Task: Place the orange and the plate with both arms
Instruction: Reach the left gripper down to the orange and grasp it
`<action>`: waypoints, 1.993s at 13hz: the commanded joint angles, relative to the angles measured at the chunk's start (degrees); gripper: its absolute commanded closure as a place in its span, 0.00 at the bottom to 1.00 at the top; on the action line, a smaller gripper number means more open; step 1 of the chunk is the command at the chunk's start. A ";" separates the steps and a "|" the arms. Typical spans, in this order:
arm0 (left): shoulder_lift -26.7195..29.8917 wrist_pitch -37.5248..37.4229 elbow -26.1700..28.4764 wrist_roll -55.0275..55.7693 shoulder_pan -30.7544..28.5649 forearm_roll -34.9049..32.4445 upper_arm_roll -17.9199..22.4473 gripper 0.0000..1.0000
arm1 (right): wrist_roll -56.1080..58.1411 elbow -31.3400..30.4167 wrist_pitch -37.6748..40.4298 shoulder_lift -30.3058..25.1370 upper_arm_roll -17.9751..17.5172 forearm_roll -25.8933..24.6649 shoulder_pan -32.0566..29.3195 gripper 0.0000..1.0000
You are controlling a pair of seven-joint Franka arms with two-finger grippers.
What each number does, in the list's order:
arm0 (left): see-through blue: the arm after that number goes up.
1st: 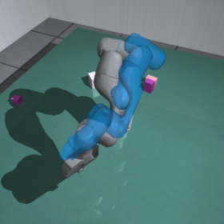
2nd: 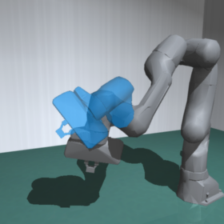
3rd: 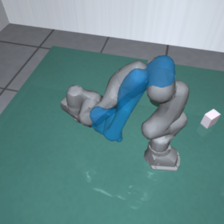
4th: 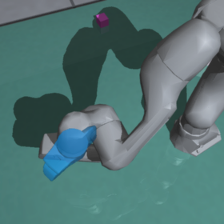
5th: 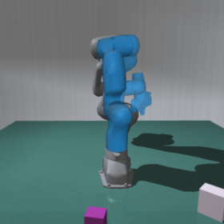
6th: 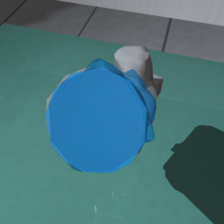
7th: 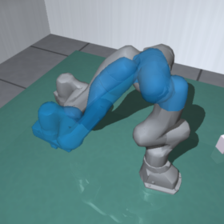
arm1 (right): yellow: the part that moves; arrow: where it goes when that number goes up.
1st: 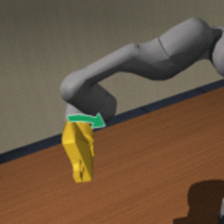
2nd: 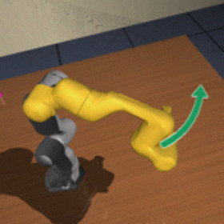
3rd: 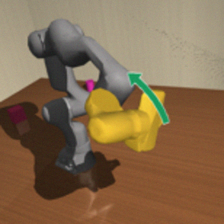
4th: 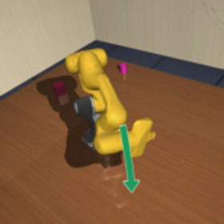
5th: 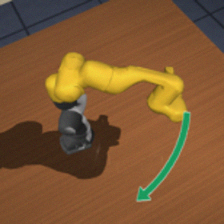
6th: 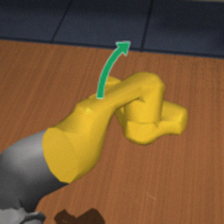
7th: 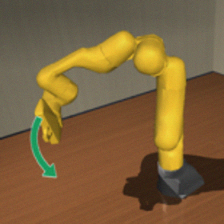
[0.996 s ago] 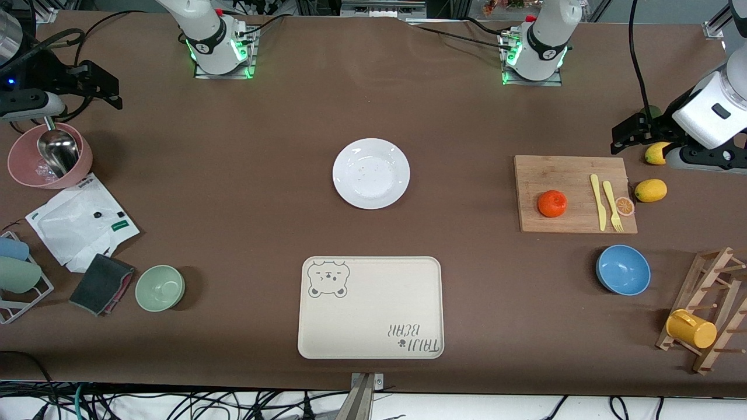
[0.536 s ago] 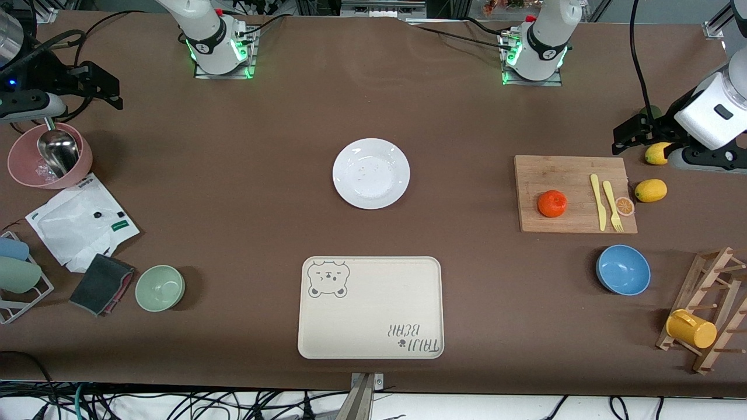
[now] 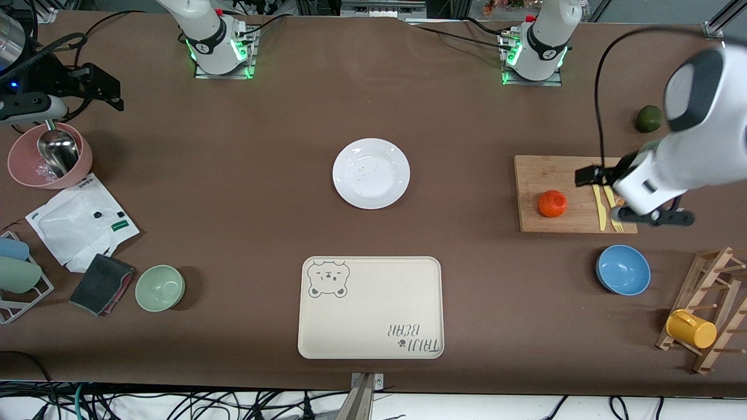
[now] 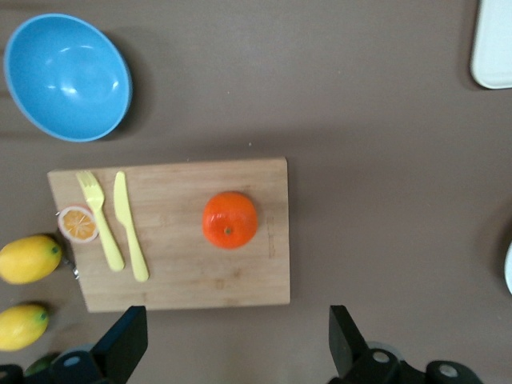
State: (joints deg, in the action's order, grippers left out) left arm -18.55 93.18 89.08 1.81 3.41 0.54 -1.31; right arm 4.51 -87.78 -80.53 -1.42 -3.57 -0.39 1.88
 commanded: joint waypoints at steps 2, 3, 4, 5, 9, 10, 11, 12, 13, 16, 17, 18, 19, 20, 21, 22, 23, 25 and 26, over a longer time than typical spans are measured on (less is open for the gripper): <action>-2.11 9.96 7.39 0.65 0.19 -3.86 -0.09 0.00 | -0.03 -1.25 -0.94 -0.51 0.14 -0.67 0.32 0.00; -1.85 13.31 10.64 0.65 0.28 -4.40 -0.09 0.00 | -0.03 -1.34 -1.03 -0.60 0.14 -0.67 0.32 0.00; -1.84 15.60 13.20 0.56 0.02 -4.41 -0.09 0.00 | -0.03 -1.34 -1.03 -0.60 0.14 -0.67 0.32 0.00; -1.84 17.37 15.14 0.56 0.10 -4.41 -0.09 0.00 | -0.03 -1.34 -1.12 -0.52 0.14 -0.67 0.32 0.00; -1.32 30.62 25.77 0.48 -0.42 -4.50 -0.09 0.00 | 0.06 -1.69 -1.47 -0.52 0.23 -0.75 0.32 0.00; -1.32 33.09 27.97 0.39 -0.42 -4.50 -0.09 0.00 | 0.06 -1.69 -1.47 -0.52 0.14 -0.76 0.32 0.00; -1.23 35.64 30.08 0.13 -0.42 -4.58 -0.01 0.00 | -0.03 -1.69 -1.47 -0.52 0.14 -0.76 0.32 0.00; -0.97 38.19 31.84 -0.14 -0.60 -5.63 -0.01 0.00 | 0.06 -1.87 -1.47 -0.52 0.14 -0.49 0.32 0.00; -1.05 39.78 32.73 -0.14 -0.60 -8.16 -0.01 0.00 | 0.06 -1.87 -1.39 -0.60 0.14 -0.49 0.32 0.00; -1.23 42.42 34.75 -0.14 -0.69 -8.98 -0.01 0.00 | 0.23 -1.61 -0.95 -0.78 0.32 -0.49 0.32 0.00; -1.40 44.00 35.89 -0.14 -0.69 -8.98 -0.01 0.00 | 0.23 -1.69 -0.95 -0.78 0.40 -0.49 0.32 0.00; -1.49 44.62 36.77 -0.14 -0.69 -8.98 -0.01 0.00 | 0.23 -1.87 -0.95 -0.78 0.41 -0.49 0.32 0.00; -1.49 44.63 36.87 -0.05 -0.69 -8.98 0.08 0.00 | 0.23 -1.78 -1.03 -0.69 0.41 -0.49 0.32 0.00; -1.75 44.72 36.70 -0.05 -1.47 -8.98 0.08 0.00 | 0.23 -1.78 -1.03 -0.69 0.32 -0.49 0.32 0.00; -1.84 44.72 36.52 -0.05 -1.74 -8.98 0.08 0.24 | 0.32 -1.78 -1.03 -0.60 0.40 -0.49 0.32 0.00; -1.93 44.72 36.52 -0.05 -1.83 -8.98 0.08 0.48 | 0.32 -1.87 -0.95 -0.60 0.41 -0.49 0.32 0.00; -2.02 44.63 36.52 -0.05 -1.83 -8.98 0.08 0.59 | 0.32 -1.78 -0.95 -0.60 0.58 -0.58 0.23 0.00; -1.85 44.10 36.25 0.56 -1.74 -8.72 -0.01 0.62 | 0.32 -1.87 -1.29 -0.43 0.58 -0.75 0.32 0.00; -1.32 43.49 35.99 0.74 -1.39 -8.54 -0.09 0.64 | 0.32 -1.87 -1.38 -0.43 0.58 -0.76 0.32 0.00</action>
State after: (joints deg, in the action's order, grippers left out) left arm -21.77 137.20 124.28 1.79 2.10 -6.79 -1.04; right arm 4.52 -88.96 -81.33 -1.25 -3.28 -0.39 1.87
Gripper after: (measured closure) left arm 0.225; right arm 0.000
